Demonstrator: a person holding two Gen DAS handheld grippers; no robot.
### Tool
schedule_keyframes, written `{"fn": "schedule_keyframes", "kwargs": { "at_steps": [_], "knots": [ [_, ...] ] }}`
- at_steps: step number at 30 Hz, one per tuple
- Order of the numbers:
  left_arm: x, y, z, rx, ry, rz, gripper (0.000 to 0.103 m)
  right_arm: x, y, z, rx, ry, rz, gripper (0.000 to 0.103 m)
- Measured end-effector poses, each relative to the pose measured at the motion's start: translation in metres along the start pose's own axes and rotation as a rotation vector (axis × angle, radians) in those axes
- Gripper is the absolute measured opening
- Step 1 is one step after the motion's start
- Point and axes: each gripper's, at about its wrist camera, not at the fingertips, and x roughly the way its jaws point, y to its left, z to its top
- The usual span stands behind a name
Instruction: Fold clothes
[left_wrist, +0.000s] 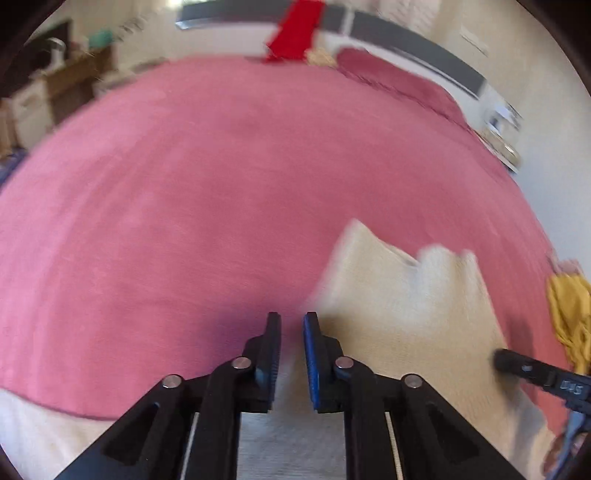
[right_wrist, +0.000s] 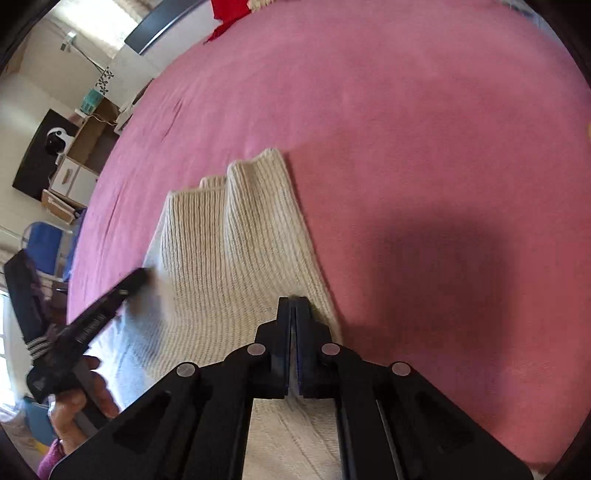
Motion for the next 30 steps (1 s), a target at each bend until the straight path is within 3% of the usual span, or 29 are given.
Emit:
{"fn": "schedule_keyframes", "kwargs": {
  "at_steps": [1,3,5,7,10,12,14,16,18,21,23,28,30],
  "knots": [
    [-0.001,0.01,0.001,-0.025,0.008,-0.004,0.014,-0.006,0.003,0.001,-0.016,-0.037,-0.014,0.01],
    [-0.003,0.026,0.003,-0.075,0.015,-0.016,0.014,-0.012,0.003,0.01,-0.001,-0.061,0.038,0.034],
    [-0.007,0.027,0.007,-0.105,0.002,-0.108,0.016,-0.011,0.0,0.022,0.031,-0.079,0.054,0.055],
    [-0.012,0.014,0.013,-0.1,-0.016,-0.178,0.019,-0.005,0.0,0.035,0.044,-0.067,0.062,0.057],
    [-0.007,-0.019,0.02,-0.009,0.025,-0.231,0.019,0.005,0.011,0.047,0.006,-0.043,-0.022,0.057],
    [0.008,-0.048,0.02,0.068,0.079,-0.205,0.019,0.016,0.024,0.05,-0.093,-0.035,-0.107,0.057],
    [0.025,-0.06,0.018,0.11,0.121,-0.112,0.019,0.023,0.041,0.049,-0.223,-0.02,-0.176,0.057],
    [0.031,-0.057,0.019,0.089,0.12,-0.066,0.019,0.031,0.049,0.045,-0.333,-0.015,-0.312,0.057],
    [0.027,-0.048,0.021,0.063,0.118,-0.043,0.019,0.036,0.055,0.042,-0.426,-0.016,-0.435,0.064],
    [0.017,-0.031,0.024,0.011,0.124,-0.034,0.019,0.005,0.037,0.044,-0.351,-0.089,-0.453,0.065],
    [0.001,-0.015,0.022,-0.029,0.099,-0.044,0.019,-0.029,0.016,0.041,-0.256,-0.124,-0.339,0.066],
    [-0.068,0.004,-0.009,-0.026,-0.003,-0.123,0.02,-0.16,-0.035,-0.013,-0.155,-0.279,-0.192,0.066],
    [-0.102,0.011,-0.036,-0.009,-0.028,-0.172,0.021,-0.22,-0.044,-0.055,-0.166,-0.366,-0.19,0.068]
  ]
}}
